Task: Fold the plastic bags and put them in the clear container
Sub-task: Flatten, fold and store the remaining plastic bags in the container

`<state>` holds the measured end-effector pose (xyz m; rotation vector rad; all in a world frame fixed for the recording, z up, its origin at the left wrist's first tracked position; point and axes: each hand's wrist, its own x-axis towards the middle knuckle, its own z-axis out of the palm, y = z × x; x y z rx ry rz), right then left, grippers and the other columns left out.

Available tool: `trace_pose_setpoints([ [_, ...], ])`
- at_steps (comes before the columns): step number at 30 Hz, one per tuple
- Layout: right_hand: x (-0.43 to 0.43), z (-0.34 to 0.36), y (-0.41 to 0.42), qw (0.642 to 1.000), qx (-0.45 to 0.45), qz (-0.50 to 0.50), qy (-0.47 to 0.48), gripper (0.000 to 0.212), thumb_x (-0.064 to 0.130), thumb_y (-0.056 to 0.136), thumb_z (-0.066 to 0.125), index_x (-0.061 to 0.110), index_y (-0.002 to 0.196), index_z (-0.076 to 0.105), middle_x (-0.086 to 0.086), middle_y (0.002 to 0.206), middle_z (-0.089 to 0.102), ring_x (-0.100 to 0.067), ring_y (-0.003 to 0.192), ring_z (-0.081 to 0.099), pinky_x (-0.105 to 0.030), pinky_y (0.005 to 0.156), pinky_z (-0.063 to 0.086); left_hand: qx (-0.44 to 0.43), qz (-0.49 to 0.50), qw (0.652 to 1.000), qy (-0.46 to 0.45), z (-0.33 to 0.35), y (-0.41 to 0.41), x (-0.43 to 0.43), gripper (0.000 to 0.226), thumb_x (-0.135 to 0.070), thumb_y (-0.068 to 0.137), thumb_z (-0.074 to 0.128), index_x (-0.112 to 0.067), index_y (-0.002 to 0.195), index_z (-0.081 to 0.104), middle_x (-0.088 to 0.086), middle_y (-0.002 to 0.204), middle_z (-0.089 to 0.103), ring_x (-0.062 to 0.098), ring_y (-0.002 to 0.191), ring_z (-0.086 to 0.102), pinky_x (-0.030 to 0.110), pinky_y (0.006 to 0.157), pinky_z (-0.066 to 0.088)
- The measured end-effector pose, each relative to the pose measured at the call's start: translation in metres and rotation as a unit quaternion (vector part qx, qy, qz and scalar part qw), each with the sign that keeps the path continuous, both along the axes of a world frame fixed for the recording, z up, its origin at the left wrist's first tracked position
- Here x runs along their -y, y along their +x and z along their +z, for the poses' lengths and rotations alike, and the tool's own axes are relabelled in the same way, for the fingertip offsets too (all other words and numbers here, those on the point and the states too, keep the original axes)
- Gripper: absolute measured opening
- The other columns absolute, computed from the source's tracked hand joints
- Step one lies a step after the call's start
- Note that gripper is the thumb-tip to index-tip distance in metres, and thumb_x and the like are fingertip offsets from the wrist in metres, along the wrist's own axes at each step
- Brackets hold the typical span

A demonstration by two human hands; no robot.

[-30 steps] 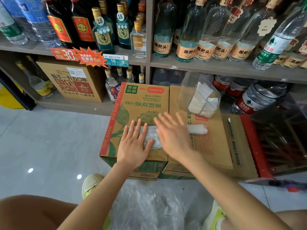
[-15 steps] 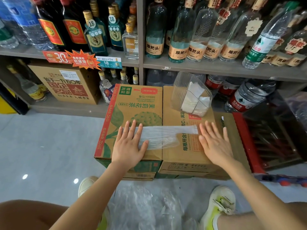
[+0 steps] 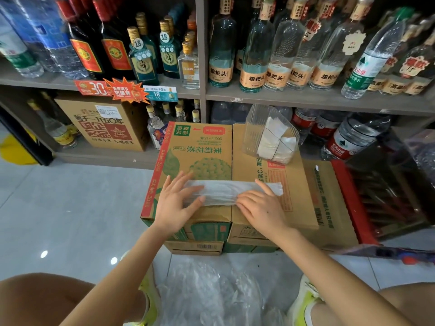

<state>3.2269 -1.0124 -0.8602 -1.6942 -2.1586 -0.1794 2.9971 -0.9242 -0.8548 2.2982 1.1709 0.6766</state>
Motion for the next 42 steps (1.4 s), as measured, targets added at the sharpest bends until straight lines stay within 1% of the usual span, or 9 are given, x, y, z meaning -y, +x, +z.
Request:
trace_pose_setpoints([
  [5, 0.007, 0.008, -0.001, 0.998, -0.048, -0.018, -0.025, 0.034, 0.030, 0.093, 0.042, 0.020, 0.076, 0.071, 0.010, 0.075, 0.071, -0.009, 0.066, 0.064, -0.046, 0.105, 0.040, -0.041, -0.032, 0.994, 0.093, -0.006, -0.021, 0.007, 0.056, -0.072, 0.085, 0.043, -0.028, 0.093, 0.076, -0.012, 0.100, 0.070, 0.009, 0.096, 0.059, 0.028, 0.091, 0.032],
  [10, -0.004, 0.026, -0.001, 0.970, -0.178, -0.095, -0.138, 0.022, 0.030, 0.097, 0.052, 0.021, 0.105, 0.070, 0.005, 0.091, 0.072, -0.014, 0.084, 0.050, -0.030, 0.085, 0.035, -0.015, 0.039, 0.999, -0.035, 0.008, -0.011, -0.005, 0.045, -0.059, 0.083, 0.051, -0.023, 0.097, 0.075, -0.013, 0.094, 0.071, 0.011, 0.089, 0.063, 0.025, 0.077, 0.044],
  [13, -0.018, 0.025, 0.003, 0.936, -0.265, -0.131, -0.192, 0.024, 0.031, 0.095, 0.055, 0.023, 0.116, 0.064, 0.006, 0.104, 0.071, -0.013, 0.099, 0.060, -0.029, 0.092, 0.042, -0.003, 0.113, 0.987, -0.115, 0.009, -0.005, -0.013, 0.025, -0.041, 0.092, 0.060, -0.023, 0.105, 0.071, -0.008, 0.097, 0.067, 0.013, 0.089, 0.059, 0.023, 0.068, 0.041],
  [20, -0.031, 0.017, -0.002, 0.920, -0.290, -0.195, -0.178, 0.022, 0.025, 0.091, 0.062, 0.019, 0.112, 0.064, 0.003, 0.095, 0.070, -0.014, 0.089, 0.064, -0.038, 0.090, 0.049, -0.007, 0.181, 0.977, -0.110, 0.009, 0.005, -0.021, 0.020, -0.033, 0.092, 0.063, -0.021, 0.108, 0.067, -0.005, 0.096, 0.067, 0.014, 0.085, 0.058, 0.027, 0.068, 0.044],
  [25, -0.032, 0.015, -0.005, 0.925, -0.274, -0.199, -0.172, 0.025, 0.024, 0.092, 0.061, 0.018, 0.117, 0.062, 0.010, 0.082, 0.062, -0.010, 0.079, 0.059, -0.034, 0.082, 0.050, -0.093, 0.260, 0.959, 0.065, 0.004, 0.008, -0.010, 0.026, -0.034, 0.088, 0.058, -0.016, 0.102, 0.070, 0.007, 0.095, 0.068, 0.031, 0.088, 0.062, 0.039, 0.081, 0.038],
  [28, -0.032, 0.016, -0.006, 0.927, -0.272, -0.196, -0.171, 0.027, 0.023, 0.092, 0.060, 0.017, 0.118, 0.062, 0.006, 0.086, 0.065, -0.011, 0.080, 0.060, -0.031, 0.076, 0.050, -0.091, 0.150, 0.972, 0.156, -0.005, 0.020, 0.005, 0.036, -0.030, 0.090, 0.044, -0.015, 0.107, 0.072, 0.012, 0.114, 0.067, 0.033, 0.106, 0.062, 0.050, 0.103, 0.037],
  [34, -0.031, 0.016, -0.008, 0.929, -0.262, -0.202, -0.168, 0.023, 0.022, 0.095, 0.055, 0.018, 0.116, 0.063, 0.003, 0.092, 0.069, -0.013, 0.081, 0.060, -0.036, 0.093, 0.043, -0.208, 0.126, 0.970, 0.002, -0.017, 0.041, 0.009, 0.076, -0.052, 0.091, -0.006, -0.020, 0.151, 0.029, 0.012, 0.160, 0.014, 0.030, 0.149, 0.007, 0.036, 0.117, -0.010],
  [39, -0.027, 0.022, -0.019, 0.960, -0.115, -0.248, -0.053, 0.033, 0.003, 0.081, 0.063, 0.014, 0.112, 0.068, -0.002, 0.101, 0.071, -0.026, 0.093, 0.064, -0.037, 0.089, 0.039, -0.246, 0.122, 0.962, -0.007, -0.021, 0.042, 0.009, 0.082, -0.059, 0.084, -0.014, -0.024, 0.155, 0.007, 0.009, 0.161, -0.004, 0.026, 0.149, -0.009, 0.037, 0.117, -0.014],
  [42, -0.026, 0.014, -0.040, 0.986, -0.032, -0.157, -0.051, 0.045, 0.004, 0.081, 0.065, 0.012, 0.125, 0.061, -0.006, 0.131, 0.060, -0.027, 0.123, 0.055, -0.048, 0.108, 0.033, -0.256, 0.120, 0.959, -0.010, -0.021, 0.043, 0.009, 0.083, -0.063, 0.083, -0.011, -0.025, 0.155, 0.006, 0.008, 0.161, -0.005, 0.026, 0.149, -0.010, 0.038, 0.119, -0.012],
])
